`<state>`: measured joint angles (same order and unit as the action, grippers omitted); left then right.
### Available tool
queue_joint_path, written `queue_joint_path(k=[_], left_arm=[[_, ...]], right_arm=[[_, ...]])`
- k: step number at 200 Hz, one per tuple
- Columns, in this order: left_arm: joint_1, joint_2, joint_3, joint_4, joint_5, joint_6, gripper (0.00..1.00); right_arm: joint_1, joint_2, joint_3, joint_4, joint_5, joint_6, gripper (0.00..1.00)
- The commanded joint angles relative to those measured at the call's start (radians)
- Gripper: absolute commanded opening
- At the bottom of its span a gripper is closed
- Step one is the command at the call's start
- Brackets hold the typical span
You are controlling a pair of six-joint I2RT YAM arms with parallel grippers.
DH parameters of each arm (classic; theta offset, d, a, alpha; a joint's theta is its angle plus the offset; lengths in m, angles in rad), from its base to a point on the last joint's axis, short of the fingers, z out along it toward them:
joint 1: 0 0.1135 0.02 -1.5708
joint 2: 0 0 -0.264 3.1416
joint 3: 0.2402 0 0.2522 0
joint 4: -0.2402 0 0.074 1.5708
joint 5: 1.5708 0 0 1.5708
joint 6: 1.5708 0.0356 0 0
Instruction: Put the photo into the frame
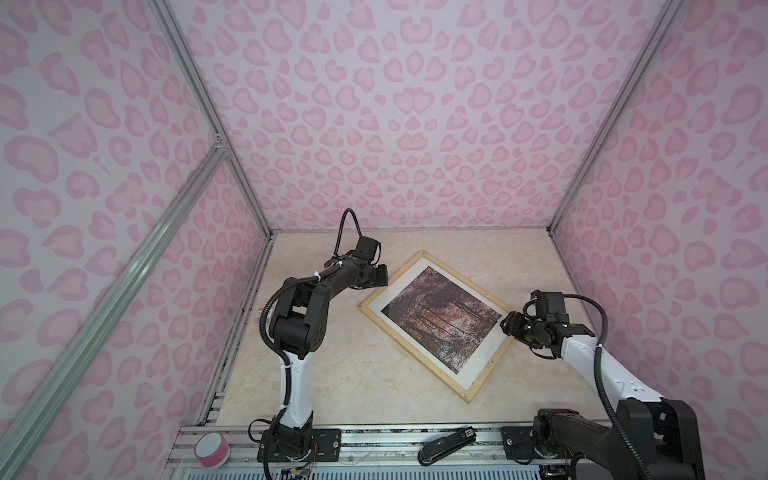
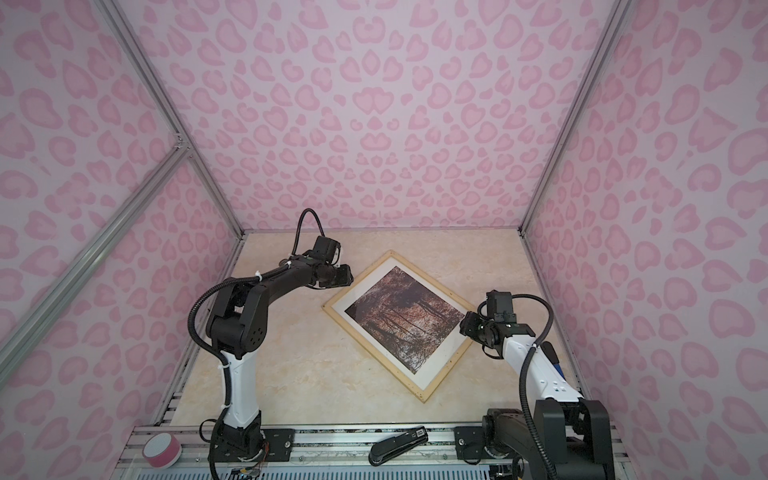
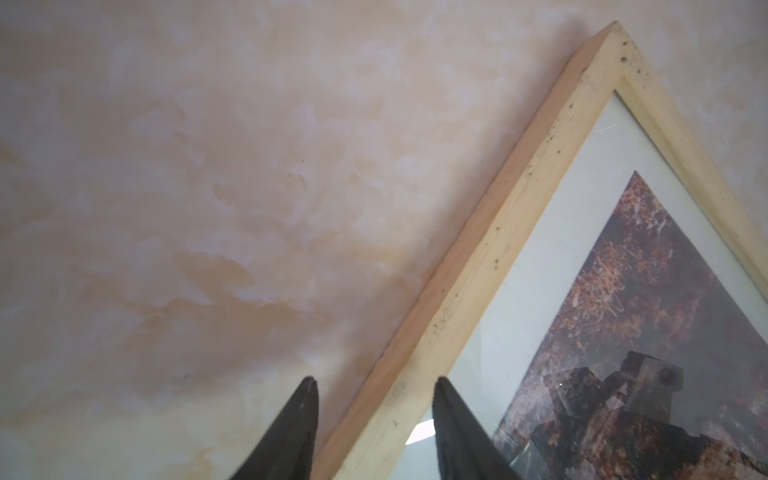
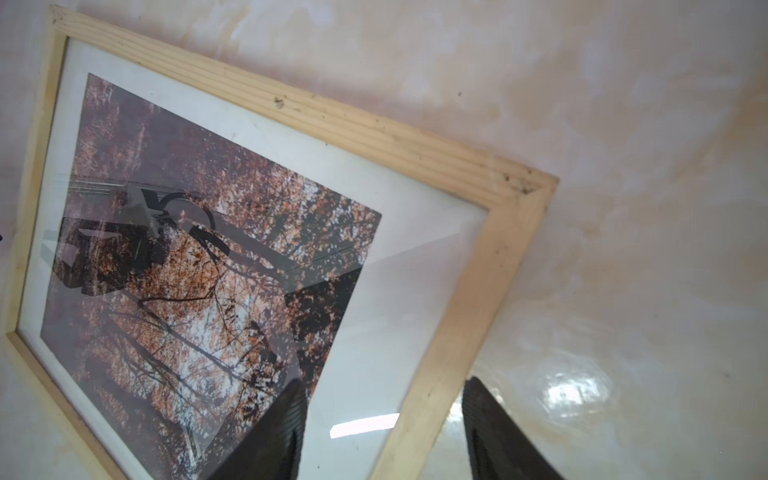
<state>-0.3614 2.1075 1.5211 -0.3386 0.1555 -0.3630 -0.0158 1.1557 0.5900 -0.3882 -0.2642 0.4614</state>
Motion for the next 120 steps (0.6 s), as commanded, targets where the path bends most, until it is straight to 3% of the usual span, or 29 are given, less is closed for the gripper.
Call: queue_joint_path(k=[1,120], left_arm=[[0.0,0.017,0.014,0.035,0.037,0.008,0.48],[0.001,0.022,-0.042,0.051,0.078,0.001,0.48]], right_arm=[[-0.002,-0.016,-0.027,-0.034,0.029,0.023,0.61],[-0.019,0.102,-0.023,0.062,-0.04,0.034,0.61]])
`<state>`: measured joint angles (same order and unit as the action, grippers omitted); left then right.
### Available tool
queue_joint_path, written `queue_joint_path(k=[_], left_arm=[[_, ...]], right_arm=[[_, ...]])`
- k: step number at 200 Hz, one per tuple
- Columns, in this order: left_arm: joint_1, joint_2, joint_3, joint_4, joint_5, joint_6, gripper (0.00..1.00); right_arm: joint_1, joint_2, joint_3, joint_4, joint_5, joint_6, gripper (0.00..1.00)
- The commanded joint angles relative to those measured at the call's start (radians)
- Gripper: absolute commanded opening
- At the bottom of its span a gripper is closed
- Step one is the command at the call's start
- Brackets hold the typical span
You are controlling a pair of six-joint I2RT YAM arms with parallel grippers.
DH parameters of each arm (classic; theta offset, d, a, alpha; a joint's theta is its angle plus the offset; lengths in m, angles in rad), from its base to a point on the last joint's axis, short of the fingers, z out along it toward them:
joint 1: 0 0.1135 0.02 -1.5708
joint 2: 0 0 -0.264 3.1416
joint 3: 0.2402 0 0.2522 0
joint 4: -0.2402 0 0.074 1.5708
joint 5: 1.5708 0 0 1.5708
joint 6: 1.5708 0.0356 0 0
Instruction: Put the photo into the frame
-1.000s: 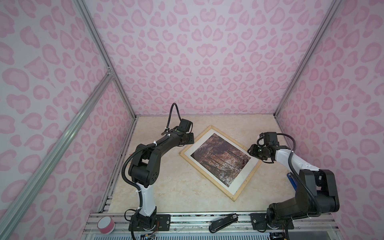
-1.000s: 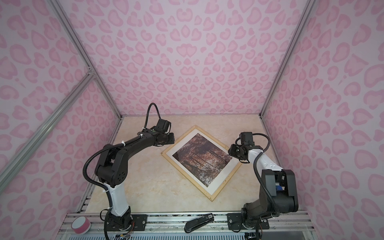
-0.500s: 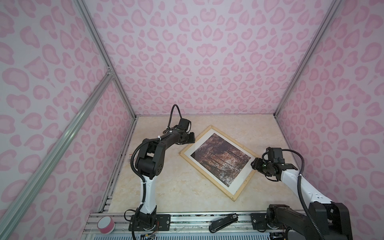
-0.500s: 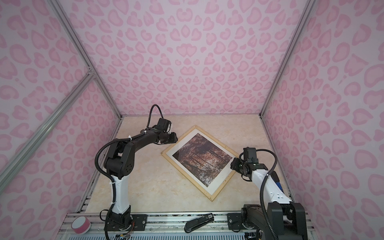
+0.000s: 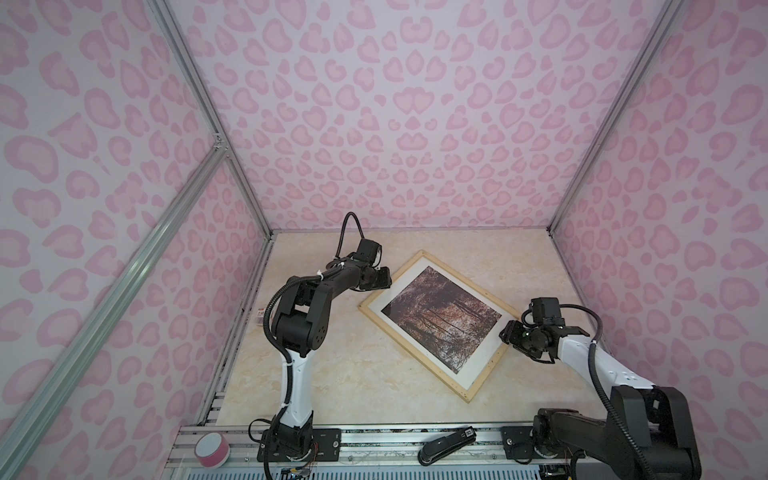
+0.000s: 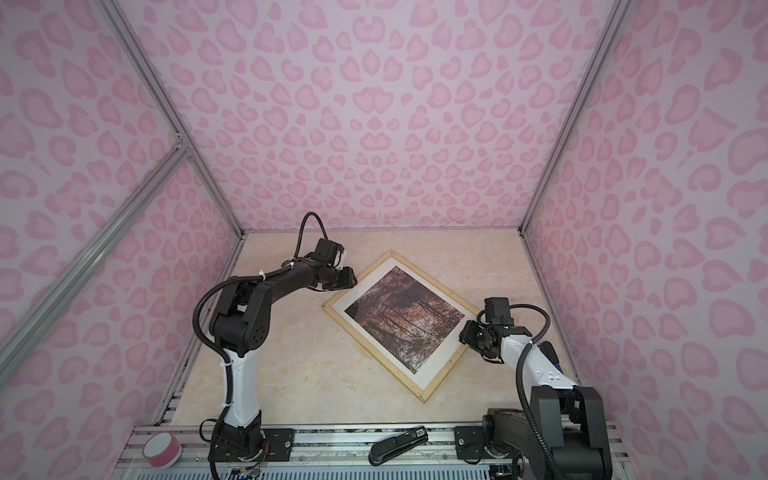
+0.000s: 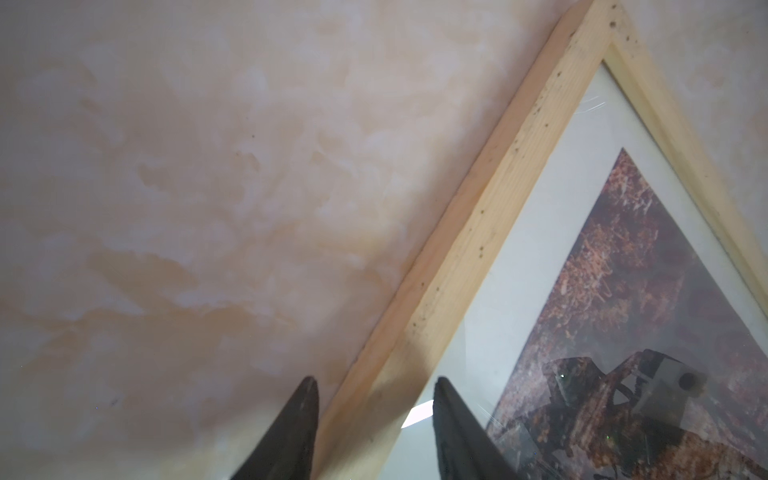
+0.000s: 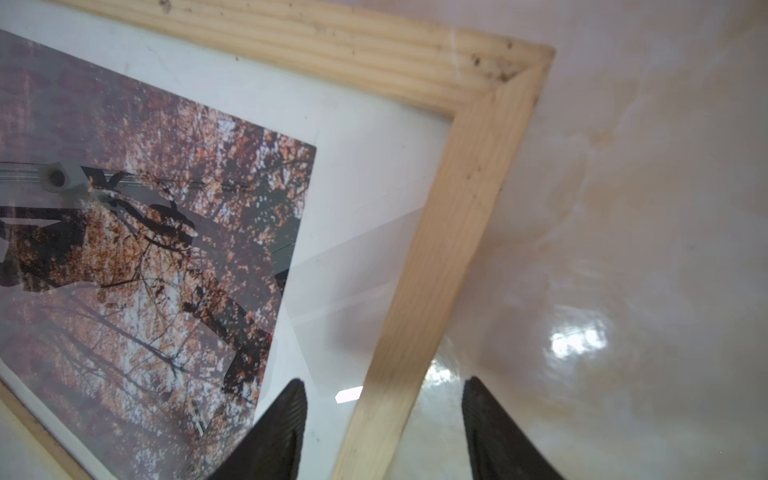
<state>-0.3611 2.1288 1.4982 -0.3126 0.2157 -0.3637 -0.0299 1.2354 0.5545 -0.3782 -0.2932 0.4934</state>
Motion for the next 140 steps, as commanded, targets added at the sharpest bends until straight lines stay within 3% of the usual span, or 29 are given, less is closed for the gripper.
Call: queue_joint_path(k=[1,57,103,140], left_arm=[[0.0,0.0,-0.021,0.026,0.018,0.001,0.48],[0.0,-0.089,-0.147,0.067,0.012,-0.021,0.47],[-0.003,-0.21,-0.339,0.111,-0.007,-0.066,0.47],[-0.014,-0.313,-0.466,0.11,-0.085,-0.121,0.47]], right_arm=[[-0.005,0.022,0.013,0.052,-0.011,0.002,0.61],[-0.004,0.138,0.092,0.114,-0.041,-0.02,0.61],[-0.002,0.299,0.225,0.142,-0.075,-0.074,0.61],[0.008,0.485,0.421,0.14,-0.122,-0.117,0.61]])
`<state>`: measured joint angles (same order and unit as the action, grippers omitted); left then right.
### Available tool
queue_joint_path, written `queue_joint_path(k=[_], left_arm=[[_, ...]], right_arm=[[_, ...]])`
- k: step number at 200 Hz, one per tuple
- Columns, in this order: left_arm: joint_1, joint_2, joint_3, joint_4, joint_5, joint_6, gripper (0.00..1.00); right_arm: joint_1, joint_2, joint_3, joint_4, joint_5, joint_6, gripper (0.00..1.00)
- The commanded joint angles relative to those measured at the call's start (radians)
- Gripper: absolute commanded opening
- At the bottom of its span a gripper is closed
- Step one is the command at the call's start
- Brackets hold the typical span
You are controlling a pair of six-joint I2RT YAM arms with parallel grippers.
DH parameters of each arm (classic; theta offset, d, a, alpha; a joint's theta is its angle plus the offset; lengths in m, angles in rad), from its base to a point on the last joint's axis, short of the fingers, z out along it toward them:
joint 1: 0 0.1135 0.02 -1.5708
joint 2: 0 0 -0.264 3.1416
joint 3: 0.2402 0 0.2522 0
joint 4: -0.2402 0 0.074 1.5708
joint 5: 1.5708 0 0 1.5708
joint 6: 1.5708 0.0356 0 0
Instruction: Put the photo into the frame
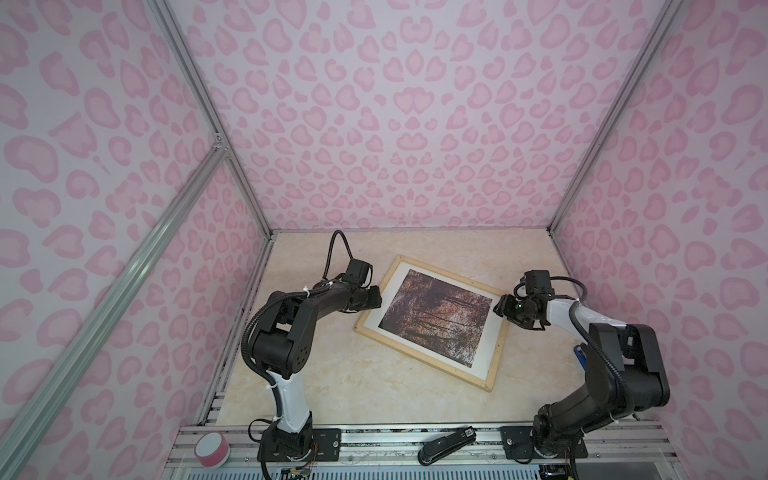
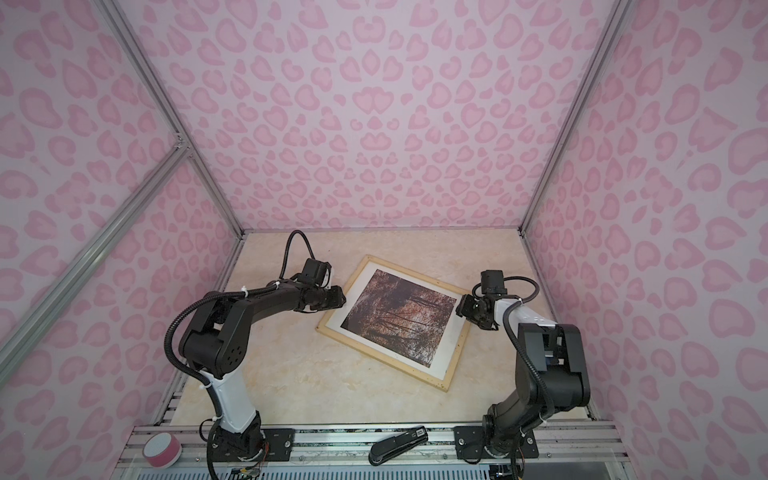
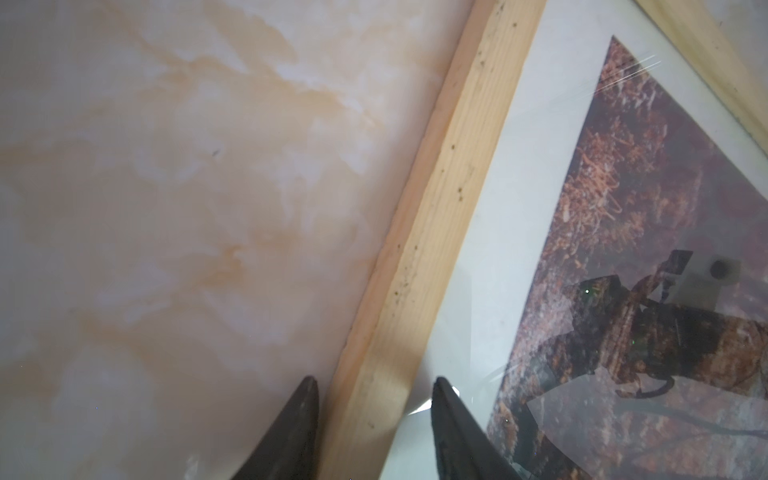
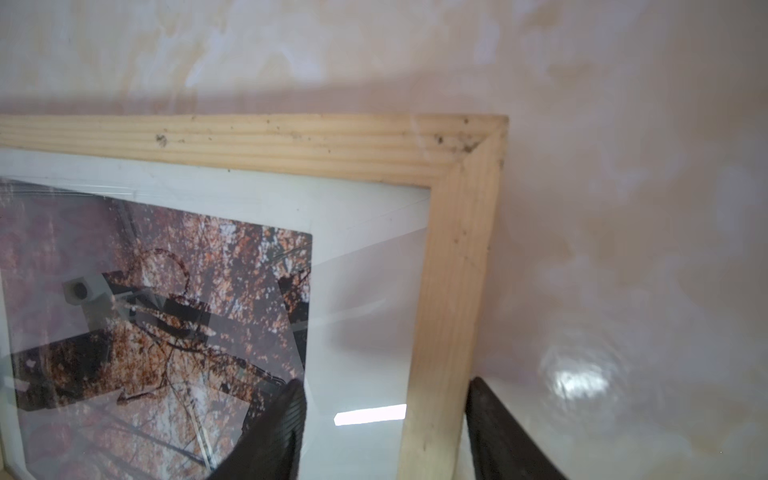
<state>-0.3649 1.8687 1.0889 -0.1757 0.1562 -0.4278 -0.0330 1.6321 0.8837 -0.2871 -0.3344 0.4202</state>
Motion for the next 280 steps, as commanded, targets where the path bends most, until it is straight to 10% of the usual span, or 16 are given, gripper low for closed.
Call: queue_joint_path(k=[1,112,187,280], left_arm=[[-0.011,-0.056,-0.06,-0.027,-0.029,-0.058,0.47],[-0.182,-0.293,-0.341,-0.068,-0.202,-0.31,0.47],[-0.213,-0.415,-0.309,-0.193,-0.342,-0.326,0.51],[-0.113,-0.167,0.142,-0.228,-0.341,-0.005,0.58]], right_arm=[[0.011,0.094,0.099,0.049,-0.083,-0.044,0.61],[0.118,0.581,0.735,0.001,-0.197,-0.022,0.61],[0.138,0.644,0.924,-0.069,-0.151,-0.03,0.62],[0.103,0.156,0.328,0.125,-0.03,0.016,0.62]])
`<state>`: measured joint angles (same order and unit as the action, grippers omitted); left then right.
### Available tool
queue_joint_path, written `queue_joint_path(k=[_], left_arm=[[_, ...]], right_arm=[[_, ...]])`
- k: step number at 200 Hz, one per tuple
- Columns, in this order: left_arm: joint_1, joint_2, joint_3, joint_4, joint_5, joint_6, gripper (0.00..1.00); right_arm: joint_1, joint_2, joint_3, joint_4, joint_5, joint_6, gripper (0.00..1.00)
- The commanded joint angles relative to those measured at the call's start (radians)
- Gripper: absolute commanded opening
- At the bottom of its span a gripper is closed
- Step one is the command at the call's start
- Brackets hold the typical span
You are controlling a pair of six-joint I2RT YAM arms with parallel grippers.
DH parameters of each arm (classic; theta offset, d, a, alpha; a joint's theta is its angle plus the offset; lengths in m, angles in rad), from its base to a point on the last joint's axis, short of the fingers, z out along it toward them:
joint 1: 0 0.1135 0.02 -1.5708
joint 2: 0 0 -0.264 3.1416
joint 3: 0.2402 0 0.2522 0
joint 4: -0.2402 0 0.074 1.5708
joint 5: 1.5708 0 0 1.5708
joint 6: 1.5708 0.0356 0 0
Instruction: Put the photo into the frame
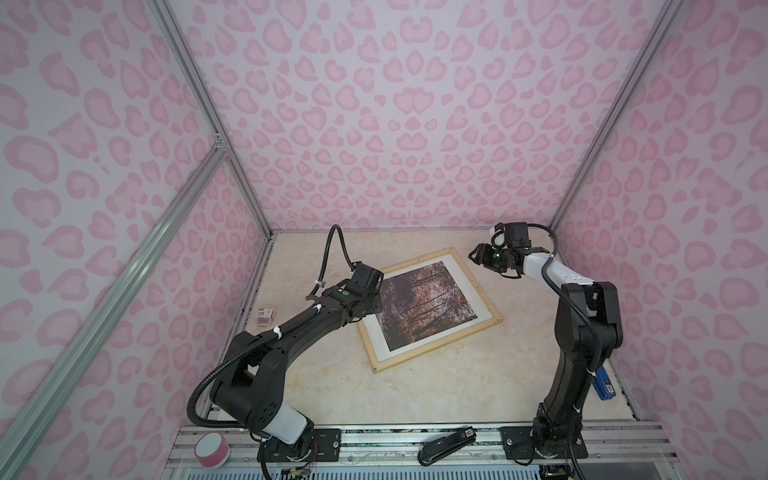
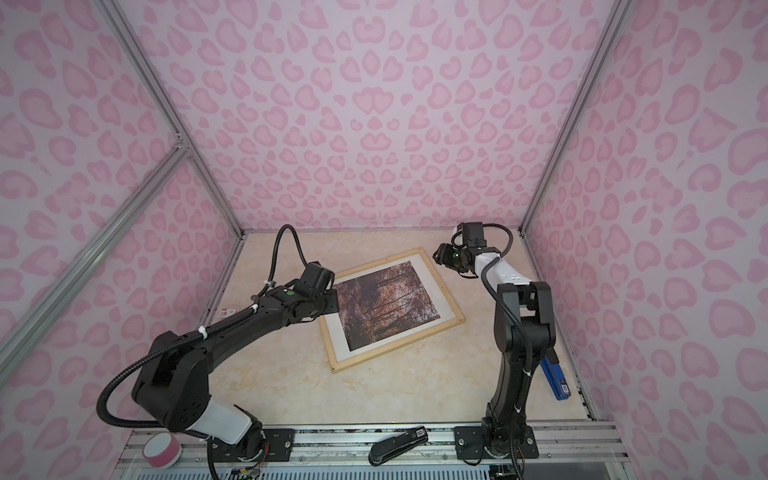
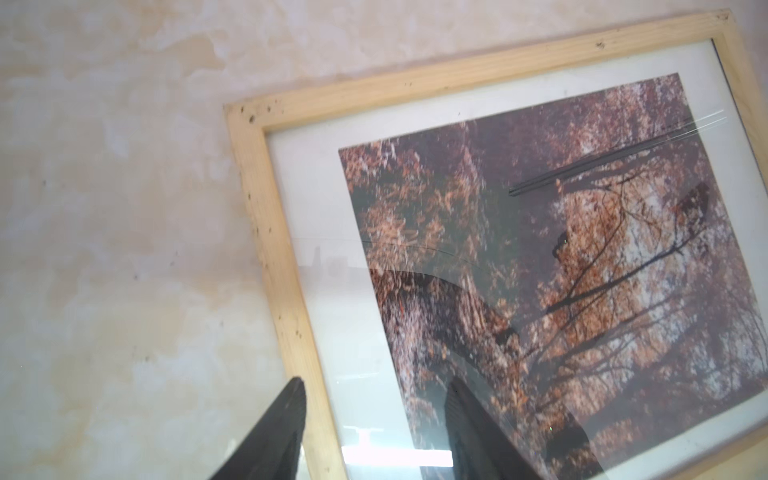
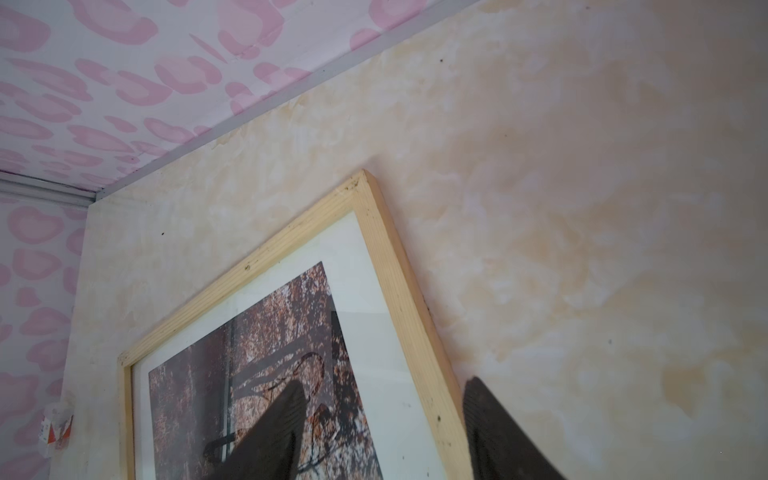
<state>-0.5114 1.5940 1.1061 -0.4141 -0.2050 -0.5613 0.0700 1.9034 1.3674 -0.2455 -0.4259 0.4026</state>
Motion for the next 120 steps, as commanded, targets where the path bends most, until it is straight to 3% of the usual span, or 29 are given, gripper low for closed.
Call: queue_joint_path(k=[1,42,60,96,120], left_arm=[[0.035,0.114,0.134,0.011,0.023,0.132,0.58],[0.109,0.412,0.466,-0.009,0.132,0.239,0.59],[0.14,0.51,0.57,-0.02,0.177,0.257,0.59],[0.185,0.621,0.647,0.009,0.212,0.249,0.59],[0.197,0.66,0.673,0.011,0.23,0.253,0.59]], right_arm=[[-0.001,-0.122,-0.168,0.085,0.063,0.035,0.62],[0.03,-0.42,-0.545,0.181,0.063,0.096,0.62],[0.086,-0.555,-0.653,0.135,0.093,0.101,0.62],[0.188,-0.724,-0.791,0.045,0.159,0.141,0.62],[0.219,-0.722,-0.865,0.079,0.14,0.188,0.63]])
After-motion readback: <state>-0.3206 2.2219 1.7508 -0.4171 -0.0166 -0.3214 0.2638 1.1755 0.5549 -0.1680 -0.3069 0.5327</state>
